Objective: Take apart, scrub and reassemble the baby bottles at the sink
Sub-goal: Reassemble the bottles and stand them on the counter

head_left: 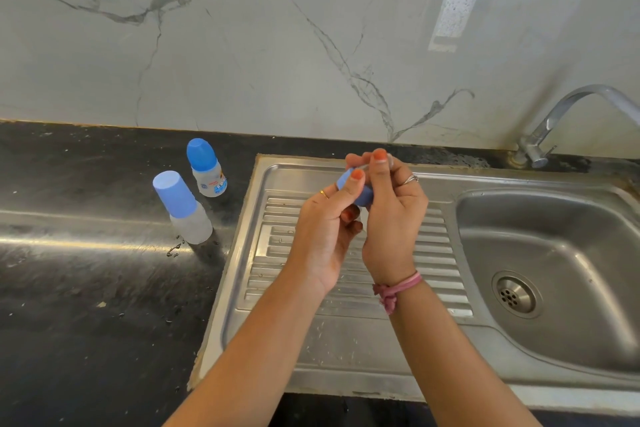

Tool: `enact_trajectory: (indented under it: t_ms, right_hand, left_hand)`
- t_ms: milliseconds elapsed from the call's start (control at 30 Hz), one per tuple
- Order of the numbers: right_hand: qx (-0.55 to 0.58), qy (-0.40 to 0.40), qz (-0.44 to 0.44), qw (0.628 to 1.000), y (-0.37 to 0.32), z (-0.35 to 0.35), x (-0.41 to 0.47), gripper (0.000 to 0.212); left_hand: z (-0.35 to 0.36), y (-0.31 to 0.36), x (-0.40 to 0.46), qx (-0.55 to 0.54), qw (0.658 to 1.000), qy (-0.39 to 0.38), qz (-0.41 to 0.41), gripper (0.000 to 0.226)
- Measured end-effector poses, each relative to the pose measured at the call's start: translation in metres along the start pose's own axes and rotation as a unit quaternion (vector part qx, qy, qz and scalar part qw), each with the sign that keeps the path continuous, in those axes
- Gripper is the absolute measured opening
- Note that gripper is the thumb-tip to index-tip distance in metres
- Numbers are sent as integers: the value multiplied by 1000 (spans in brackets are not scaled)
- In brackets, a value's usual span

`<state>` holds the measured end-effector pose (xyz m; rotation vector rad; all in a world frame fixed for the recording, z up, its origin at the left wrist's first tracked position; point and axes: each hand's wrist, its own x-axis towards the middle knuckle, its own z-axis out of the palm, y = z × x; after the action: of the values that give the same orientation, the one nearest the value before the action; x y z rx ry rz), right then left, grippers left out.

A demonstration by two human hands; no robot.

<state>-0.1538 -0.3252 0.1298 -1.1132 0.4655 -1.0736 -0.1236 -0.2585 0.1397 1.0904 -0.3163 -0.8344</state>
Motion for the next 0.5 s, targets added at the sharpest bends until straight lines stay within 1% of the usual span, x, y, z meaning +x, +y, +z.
enact_trajectory:
  t_ms: [67, 100, 133, 167, 233, 267, 300, 333, 367, 433, 467, 500]
  right_hand:
    - [33, -27, 37, 998, -2, -2, 1, 19]
    - [41, -62, 55, 996, -3, -6, 4, 15]
    - [40, -113, 72, 990, -6, -10, 8, 13]
    - [25, -172, 81, 981, -9, -17, 13, 18]
    - [-24, -280, 83, 956, -14, -30, 22, 32]
    - [-44, -311, 76, 946, -17, -35, 25, 34]
    - [-54, -324, 63, 942, -18, -38, 26, 32]
    - [-53, -316, 49, 946, -18, -37, 25, 29]
    - [-43, -288, 36, 956, -17, -35, 21, 24]
    - [-17, -189, 25, 982, -10, -27, 11, 16]
    - [-10, -141, 27, 990, -6, -22, 7, 14]
    - [-10, -111, 30, 993, -3, -18, 3, 11]
  left_hand:
    - [-2, 1, 1, -16, 1000, 3, -5, 43]
    - [-5, 2, 2, -39, 999, 5, -14, 40]
    - [-9, 4, 4, -71, 997, 4, -31, 35]
    - [-14, 7, 5, -111, 992, -3, -58, 32]
    - [-23, 12, 6, -160, 978, -38, -126, 38]
    - [-26, 14, 6, -163, 973, -57, -154, 42]
    - [-27, 14, 6, -160, 970, -68, -172, 42]
    - [-26, 14, 6, -157, 969, -71, -177, 42]
    - [-23, 14, 5, -146, 973, -66, -164, 42]
    - [-18, 11, 5, -81, 992, -45, -90, 44]
    - [-16, 9, 4, -37, 998, -35, -46, 44]
    - [-13, 5, 2, -4, 999, -31, -12, 41]
